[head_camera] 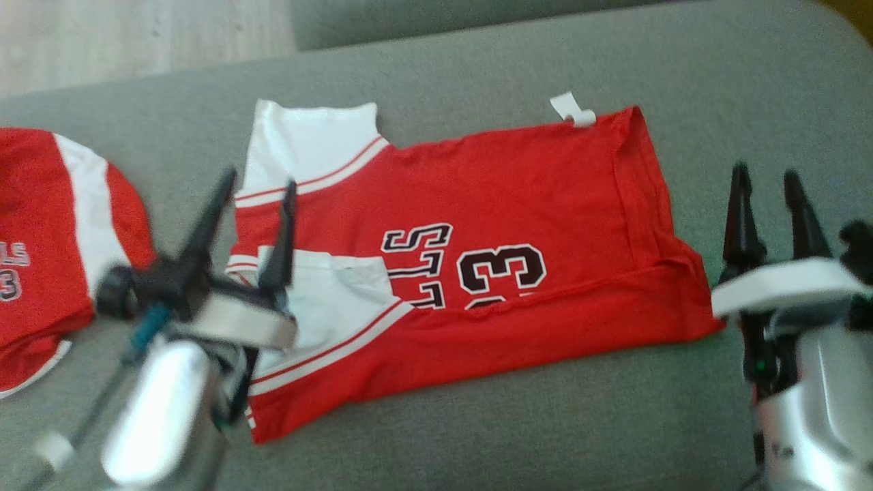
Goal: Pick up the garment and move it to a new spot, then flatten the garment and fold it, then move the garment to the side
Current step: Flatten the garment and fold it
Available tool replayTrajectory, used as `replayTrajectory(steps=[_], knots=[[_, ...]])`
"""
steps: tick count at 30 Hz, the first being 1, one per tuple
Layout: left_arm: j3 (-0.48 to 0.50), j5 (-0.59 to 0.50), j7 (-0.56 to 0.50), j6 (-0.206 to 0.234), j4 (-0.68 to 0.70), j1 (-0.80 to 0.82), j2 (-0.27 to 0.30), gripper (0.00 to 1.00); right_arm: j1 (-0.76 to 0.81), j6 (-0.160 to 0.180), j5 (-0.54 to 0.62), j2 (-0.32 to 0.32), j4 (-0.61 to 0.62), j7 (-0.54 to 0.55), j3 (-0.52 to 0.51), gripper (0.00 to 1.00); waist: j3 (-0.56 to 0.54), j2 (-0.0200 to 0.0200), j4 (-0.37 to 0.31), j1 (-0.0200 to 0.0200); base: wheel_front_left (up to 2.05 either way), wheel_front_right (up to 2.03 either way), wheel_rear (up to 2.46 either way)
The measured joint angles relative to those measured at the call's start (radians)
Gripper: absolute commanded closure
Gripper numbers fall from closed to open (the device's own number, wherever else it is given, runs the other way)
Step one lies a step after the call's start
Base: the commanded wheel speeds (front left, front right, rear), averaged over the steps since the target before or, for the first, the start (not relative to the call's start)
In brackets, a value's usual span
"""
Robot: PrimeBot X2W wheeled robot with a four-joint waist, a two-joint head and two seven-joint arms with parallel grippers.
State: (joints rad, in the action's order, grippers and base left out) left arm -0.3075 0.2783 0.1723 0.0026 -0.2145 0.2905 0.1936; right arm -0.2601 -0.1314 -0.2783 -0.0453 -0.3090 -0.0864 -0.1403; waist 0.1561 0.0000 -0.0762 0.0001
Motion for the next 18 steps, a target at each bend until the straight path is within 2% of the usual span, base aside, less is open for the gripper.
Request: replayTrajectory(steps=[6,7,9,13,18], knots=[[-0.017,0.017,-0.154,-0.105,-0.101,0.224,0.104,0.0,-0.126,0.0,0.018,-0.001,-0.012,0.0,0.025,0.0,0.089,0.0,-0.036,0.0002,0.0,0.0,0.0],[-0.038,0.036,-0.217,-0.125,-0.152,0.302,0.146,0.0,-0.153,0.0,0.029,-0.001,-0.017,0.0,0.04,0.0,0.118,0.0,-0.049,0.0002,0.0,0.0,0.0],[-0.084,0.067,-0.283,-0.128,-0.194,0.381,0.195,0.0,-0.182,0.0,0.032,-0.001,-0.018,0.002,0.05,0.0,0.149,0.0,-0.063,0.0002,0.0,0.0,0.0],[-0.256,0.191,-0.386,-0.135,-0.212,0.525,0.299,0.0,-0.249,0.0,0.032,-0.001,-0.02,0.002,0.082,0.0,0.205,0.0,-0.094,0.0002,0.0,0.0,0.0],[-0.383,0.327,-0.477,-0.135,-0.273,0.66,0.396,0.0,-0.31,0.0,0.022,-0.002,-0.021,-0.002,0.093,0.0,0.271,-0.0001,-0.128,0.0002,0.0,0.0,0.0]])
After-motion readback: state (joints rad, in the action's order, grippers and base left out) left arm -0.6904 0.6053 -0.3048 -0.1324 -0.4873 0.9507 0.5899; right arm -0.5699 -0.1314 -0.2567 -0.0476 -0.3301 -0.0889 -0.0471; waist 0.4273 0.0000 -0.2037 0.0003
